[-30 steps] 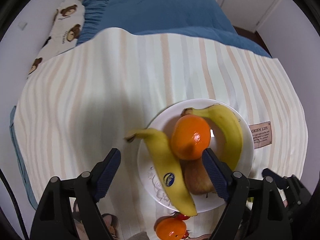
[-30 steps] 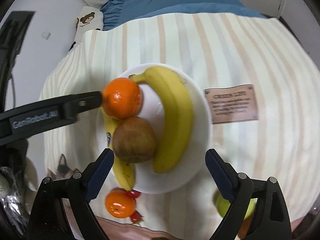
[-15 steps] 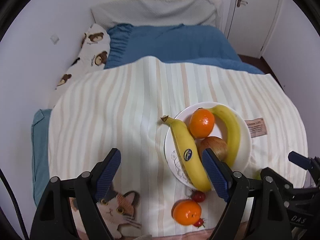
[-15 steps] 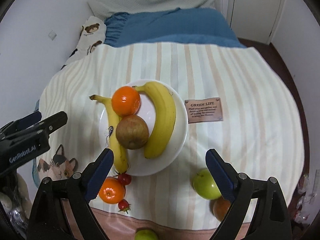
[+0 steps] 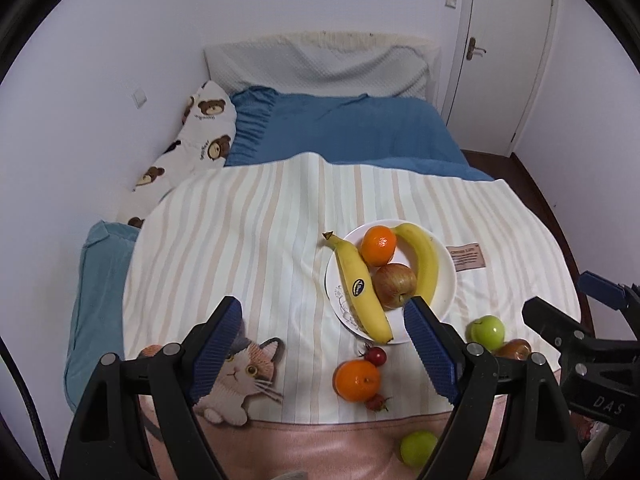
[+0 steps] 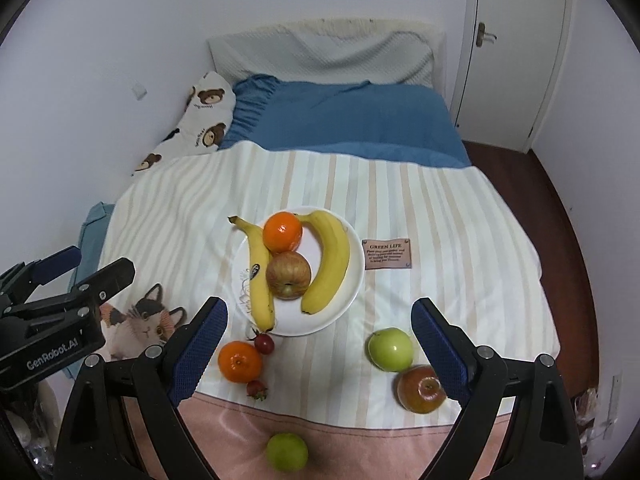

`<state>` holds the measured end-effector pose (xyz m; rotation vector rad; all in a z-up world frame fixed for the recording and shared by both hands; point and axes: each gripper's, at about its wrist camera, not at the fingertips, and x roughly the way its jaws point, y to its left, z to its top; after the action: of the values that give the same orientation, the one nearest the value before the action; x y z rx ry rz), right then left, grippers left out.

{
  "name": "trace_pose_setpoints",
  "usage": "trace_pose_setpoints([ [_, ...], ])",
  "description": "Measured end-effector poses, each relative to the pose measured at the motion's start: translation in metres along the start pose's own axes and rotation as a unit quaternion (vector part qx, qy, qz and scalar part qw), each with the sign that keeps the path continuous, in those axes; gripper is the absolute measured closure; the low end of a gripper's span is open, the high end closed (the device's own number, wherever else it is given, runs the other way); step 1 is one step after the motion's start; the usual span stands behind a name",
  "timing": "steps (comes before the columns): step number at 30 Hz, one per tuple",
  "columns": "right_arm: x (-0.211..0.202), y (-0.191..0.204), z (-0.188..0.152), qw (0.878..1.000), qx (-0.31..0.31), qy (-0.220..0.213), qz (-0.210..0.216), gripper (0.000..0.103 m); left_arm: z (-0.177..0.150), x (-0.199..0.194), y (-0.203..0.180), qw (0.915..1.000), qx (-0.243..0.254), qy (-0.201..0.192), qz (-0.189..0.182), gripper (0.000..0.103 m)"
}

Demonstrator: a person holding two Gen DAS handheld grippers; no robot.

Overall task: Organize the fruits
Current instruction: 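Lift both tools up away from the plate, then grasp the loose orange with the left tool while the right tool grasps a green apple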

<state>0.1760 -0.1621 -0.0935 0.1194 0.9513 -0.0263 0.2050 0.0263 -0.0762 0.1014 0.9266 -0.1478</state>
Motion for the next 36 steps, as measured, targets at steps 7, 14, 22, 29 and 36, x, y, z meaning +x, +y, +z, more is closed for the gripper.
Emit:
trace_pose_setpoints([
  [7, -0.043, 0.003, -0.009, 1.0, 0.005, -0.023, 0.014, 0.008, -0.01, -0.035, 0.001, 0.9998, -0.014, -0.016, -0.007, 0.02],
  [14, -0.073, 0.004, -0.018, 0.999, 0.011, -0.041, 0.019, 0.005, -0.023, -0.053, 0.0, 0.9995, -0.022, -0.02, -0.014, 0.02],
  [22, -0.075, -0.004, -0.026, 0.999, 0.028, -0.03, 0.031, 0.003, -0.033, -0.052, 0.0, 0.9995, -0.028, -0.013, -0.009, 0.009],
  [29, 0.001, -0.015, -0.07, 0.988, 0.064, 0.102, 0.093, 0.003, -0.067, -0.003, 0.004, 0.9985, -0.011, 0.046, 0.027, 0.001],
  [36, 0.107, -0.009, -0.149, 0.962, 0.087, 0.233, 0.116, 0.004, -0.11, 0.062, 0.013, 0.9897, 0.018, 0.127, 0.062, 0.001],
])
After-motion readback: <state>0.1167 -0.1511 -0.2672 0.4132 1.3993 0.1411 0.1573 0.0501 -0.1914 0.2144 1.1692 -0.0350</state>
